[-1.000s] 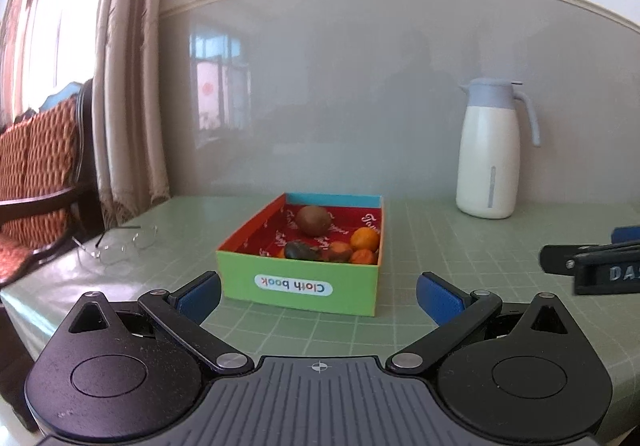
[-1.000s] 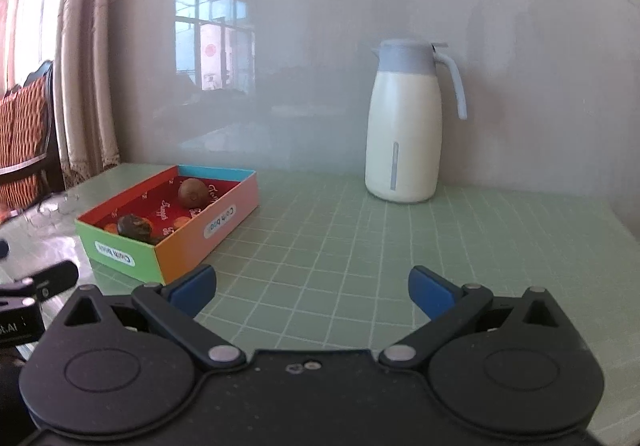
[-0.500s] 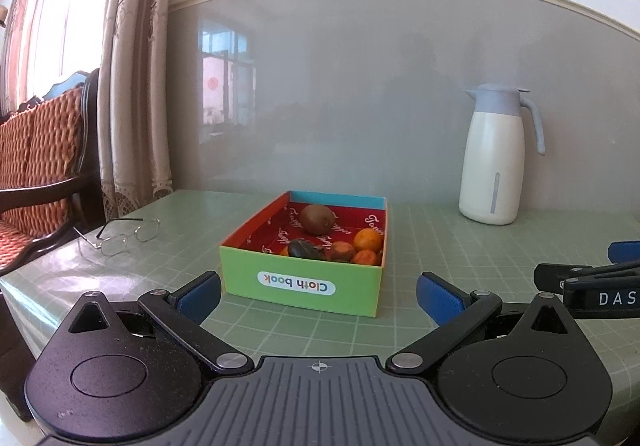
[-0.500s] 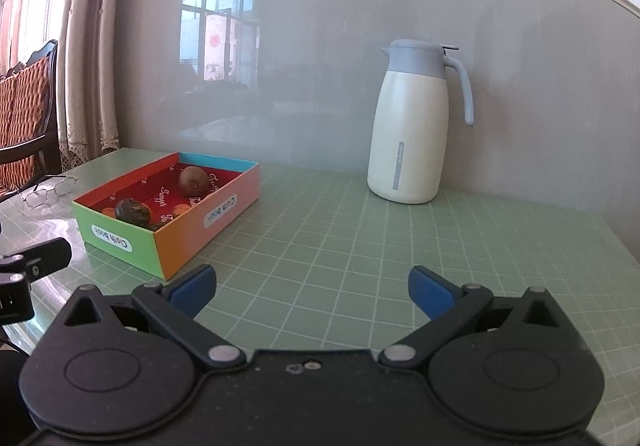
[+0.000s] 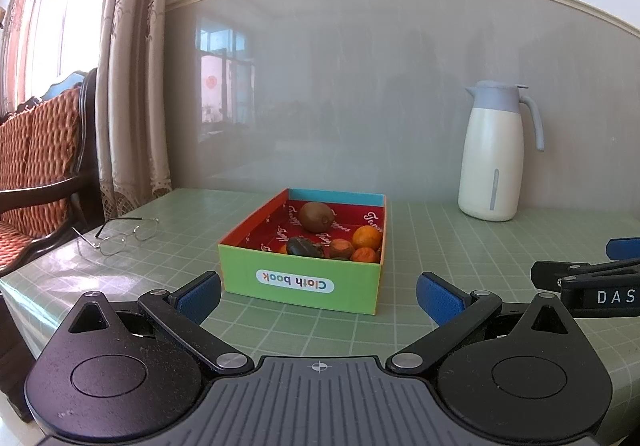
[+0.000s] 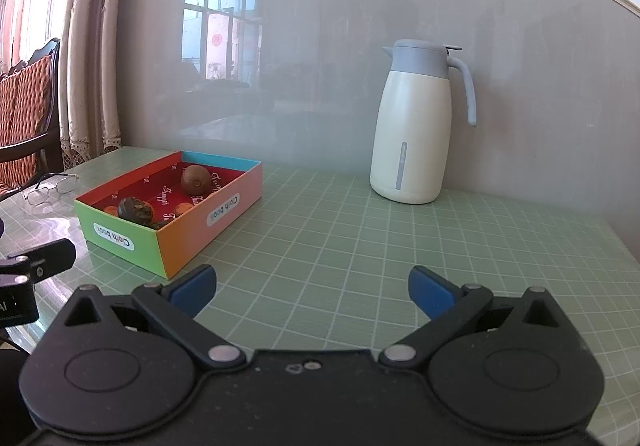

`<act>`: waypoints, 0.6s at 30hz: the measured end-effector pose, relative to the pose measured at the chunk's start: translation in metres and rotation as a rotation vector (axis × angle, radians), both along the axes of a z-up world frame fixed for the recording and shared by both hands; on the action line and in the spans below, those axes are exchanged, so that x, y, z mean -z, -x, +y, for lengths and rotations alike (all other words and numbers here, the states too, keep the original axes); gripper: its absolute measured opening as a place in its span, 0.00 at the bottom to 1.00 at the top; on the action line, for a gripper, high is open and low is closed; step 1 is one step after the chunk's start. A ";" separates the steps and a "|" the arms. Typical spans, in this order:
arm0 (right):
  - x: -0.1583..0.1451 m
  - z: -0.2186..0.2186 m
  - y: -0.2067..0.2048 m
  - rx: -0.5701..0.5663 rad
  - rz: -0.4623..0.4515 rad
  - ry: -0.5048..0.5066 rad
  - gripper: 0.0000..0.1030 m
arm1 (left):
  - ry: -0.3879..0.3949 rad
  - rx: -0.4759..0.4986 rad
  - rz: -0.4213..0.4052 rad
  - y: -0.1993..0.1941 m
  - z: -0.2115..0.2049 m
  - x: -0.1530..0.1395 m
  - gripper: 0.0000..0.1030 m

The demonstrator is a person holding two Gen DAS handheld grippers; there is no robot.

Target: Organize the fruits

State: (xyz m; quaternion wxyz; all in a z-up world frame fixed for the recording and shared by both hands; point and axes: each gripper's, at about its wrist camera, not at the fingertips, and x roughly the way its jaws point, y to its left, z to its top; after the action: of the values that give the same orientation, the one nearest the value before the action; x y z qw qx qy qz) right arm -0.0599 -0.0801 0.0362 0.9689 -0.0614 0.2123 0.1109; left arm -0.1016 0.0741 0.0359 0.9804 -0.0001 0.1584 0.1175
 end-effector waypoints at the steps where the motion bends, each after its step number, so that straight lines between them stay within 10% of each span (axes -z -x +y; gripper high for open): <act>1: 0.000 0.000 0.000 0.000 0.000 0.001 1.00 | 0.001 -0.001 0.000 0.000 0.000 0.000 1.00; 18: 0.000 0.001 0.000 -0.005 0.001 0.003 1.00 | -0.004 0.001 0.002 0.000 0.000 0.001 1.00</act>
State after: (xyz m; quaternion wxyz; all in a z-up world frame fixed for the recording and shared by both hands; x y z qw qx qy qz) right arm -0.0603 -0.0793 0.0358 0.9684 -0.0635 0.2129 0.1131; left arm -0.1015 0.0738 0.0351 0.9803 0.0019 0.1589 0.1175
